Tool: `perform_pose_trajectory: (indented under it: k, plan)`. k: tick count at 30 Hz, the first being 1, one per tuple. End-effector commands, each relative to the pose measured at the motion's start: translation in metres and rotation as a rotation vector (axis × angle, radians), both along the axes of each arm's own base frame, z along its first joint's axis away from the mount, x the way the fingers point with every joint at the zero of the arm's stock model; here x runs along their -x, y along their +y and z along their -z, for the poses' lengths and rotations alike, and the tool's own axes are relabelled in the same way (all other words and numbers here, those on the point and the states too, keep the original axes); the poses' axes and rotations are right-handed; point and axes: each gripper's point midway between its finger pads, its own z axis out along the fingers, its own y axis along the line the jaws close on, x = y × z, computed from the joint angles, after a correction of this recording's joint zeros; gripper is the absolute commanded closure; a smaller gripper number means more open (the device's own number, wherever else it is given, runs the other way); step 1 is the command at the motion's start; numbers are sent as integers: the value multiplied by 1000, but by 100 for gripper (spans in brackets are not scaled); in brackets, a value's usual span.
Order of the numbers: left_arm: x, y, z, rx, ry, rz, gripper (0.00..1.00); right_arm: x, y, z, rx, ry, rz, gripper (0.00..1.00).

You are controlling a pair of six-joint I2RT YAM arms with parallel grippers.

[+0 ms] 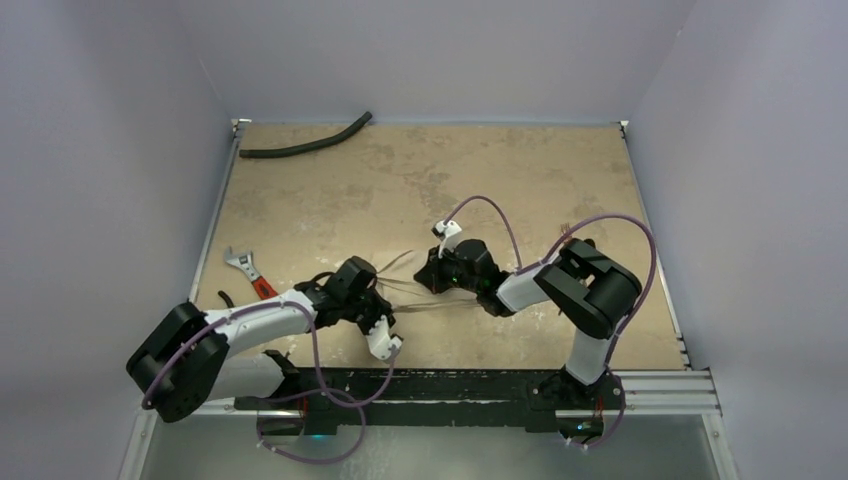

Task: Fold the napkin into a case and place the utensils inside

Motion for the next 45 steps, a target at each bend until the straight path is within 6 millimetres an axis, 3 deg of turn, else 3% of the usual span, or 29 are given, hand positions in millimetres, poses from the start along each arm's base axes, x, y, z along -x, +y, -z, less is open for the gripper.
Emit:
perform_pose_trajectory:
  k: [1,5,9,11,14,16,19,20,22,24,26,27,29,31,33,35,45]
  plan:
    - [5,8,-20,18,26,-66,100,0,-6,-24,10,-101,10,100]
    - [19,14,-25,26,66,-56,100,2,-2,-52,-17,-242,-54,98]
    - [26,16,-25,27,87,-47,100,18,0,-86,-77,-475,-116,83]
    - [26,16,-25,24,87,-52,100,20,3,-89,-59,-516,-138,73]
    - [26,21,-19,-6,96,-61,100,17,4,-91,-33,-551,-133,66]
    - [29,24,-16,-20,111,-67,80,10,1,-94,-9,-564,-102,59]
    - [33,27,-15,-27,123,-63,72,2,4,-107,-11,-552,-69,43]
    - [34,27,-15,-28,124,-60,71,-9,-1,-115,-31,-529,26,39]
    - [34,28,-17,-25,119,-61,68,-19,-5,-121,-90,-426,133,6]
    - [35,30,-18,-21,110,-57,65,-22,-7,-124,-180,-337,118,1]
    - [36,32,-19,-11,98,-55,62,-27,-12,-134,-261,-327,44,5]
    - [37,33,-20,-5,93,-56,61,-28,-12,-137,-274,-340,21,13]
    - [37,32,-22,14,92,-74,55,-40,-12,-139,-225,-394,30,37]
    - [38,33,-23,26,102,-92,52,-48,-7,-127,-150,-366,11,60]
    - [40,34,-21,21,107,-84,37,-48,-2,-115,-111,-327,-20,77]
    - [43,33,-17,24,105,-60,35,-44,4,-104,-101,-288,-46,98]
    - [31,20,-3,30,71,-6,40,8,46,-80,-187,-217,-223,100]
